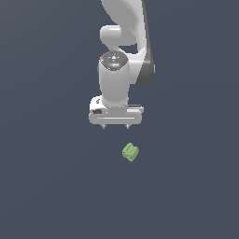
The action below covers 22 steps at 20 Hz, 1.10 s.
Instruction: Pick up the object and move it to a goal position.
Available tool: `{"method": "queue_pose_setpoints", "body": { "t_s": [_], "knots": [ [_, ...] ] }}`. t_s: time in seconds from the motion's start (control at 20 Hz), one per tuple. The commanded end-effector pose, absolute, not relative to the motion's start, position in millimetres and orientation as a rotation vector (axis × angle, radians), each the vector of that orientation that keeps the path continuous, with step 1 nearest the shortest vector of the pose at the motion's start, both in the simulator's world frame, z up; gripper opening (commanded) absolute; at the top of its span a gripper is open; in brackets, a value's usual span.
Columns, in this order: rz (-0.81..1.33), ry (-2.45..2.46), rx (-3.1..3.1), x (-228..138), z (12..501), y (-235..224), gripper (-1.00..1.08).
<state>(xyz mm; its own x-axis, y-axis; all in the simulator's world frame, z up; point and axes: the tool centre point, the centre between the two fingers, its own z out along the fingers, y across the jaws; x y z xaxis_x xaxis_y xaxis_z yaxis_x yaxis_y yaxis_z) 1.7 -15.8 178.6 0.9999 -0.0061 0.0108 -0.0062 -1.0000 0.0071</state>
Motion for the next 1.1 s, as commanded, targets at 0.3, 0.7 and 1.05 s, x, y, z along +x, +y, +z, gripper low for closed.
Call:
{"method": "queue_pose_setpoints", "body": {
  "t_s": [0.3, 0.7, 1.05],
  "knots": [
    [0.006, 0.059, 3.121, 3.3, 177.5, -5.8, 1.0],
    [0.001, 0.092, 3.113, 4.0, 176.8, -0.7, 1.0],
    [0.002, -0.001, 3.119, 9.3, 170.0, 3.9, 1.0]
  ]
}}
